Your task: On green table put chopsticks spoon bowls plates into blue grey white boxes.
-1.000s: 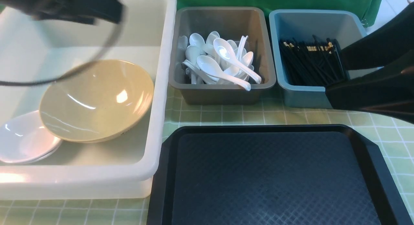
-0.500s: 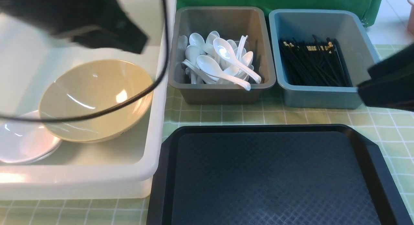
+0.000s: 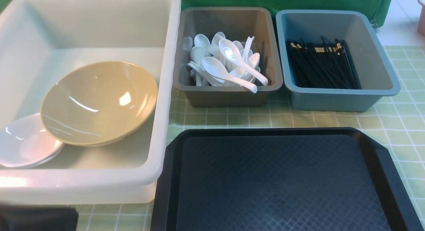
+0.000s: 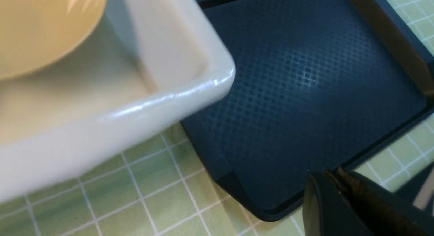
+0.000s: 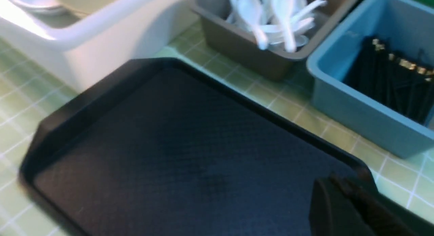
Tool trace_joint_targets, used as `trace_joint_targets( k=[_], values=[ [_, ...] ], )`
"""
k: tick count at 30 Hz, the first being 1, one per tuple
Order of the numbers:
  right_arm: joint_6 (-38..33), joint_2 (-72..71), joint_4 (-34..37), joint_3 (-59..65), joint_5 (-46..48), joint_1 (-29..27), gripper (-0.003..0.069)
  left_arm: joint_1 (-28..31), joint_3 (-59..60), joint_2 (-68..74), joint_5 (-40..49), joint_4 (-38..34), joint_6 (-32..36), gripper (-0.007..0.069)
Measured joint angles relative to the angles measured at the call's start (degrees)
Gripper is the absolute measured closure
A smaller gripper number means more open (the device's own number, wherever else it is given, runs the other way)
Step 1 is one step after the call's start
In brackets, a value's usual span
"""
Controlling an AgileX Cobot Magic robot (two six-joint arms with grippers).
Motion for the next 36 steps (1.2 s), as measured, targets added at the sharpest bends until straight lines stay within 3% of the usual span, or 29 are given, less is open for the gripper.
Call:
trace_joint_targets(
  k=[5,9,26,28,32,36],
  values=[
    [3.62,-9.94,-0.23,11.49,-12.95,0.00,0.0634,-0.07,8.85,-9.01,-7.46,0.80,-0.39,0.0626],
    [3.62,-12.82,-0.23,15.05,-16.60,0.00,0.0634,-0.07,10.54,-12.14,-8.19,0.94,-0.44,0.0626],
    [3.66,-13.01,-0.28,21.53,-15.92,0.00,0.0626,0.37,11.07,-14.52,-7.09,2.70,0.46,0.0626],
    [3.66,-13.01,-0.35,22.01,-15.75,0.00,0.0623,1.95,11.86,-17.25,-10.47,6.28,2.80,0.0626],
    [3.66,-13.01,-0.35,22.37,-15.56,0.00,0.0622,7.49,17.77,-22.87,-25.59,11.95,6.40,0.0626],
    [3.66,-13.01,-0.35,22.37,-15.50,0.00,0.0618,11.30,25.95,-25.73,-36.07,14.35,4.44,0.0626]
  ],
)
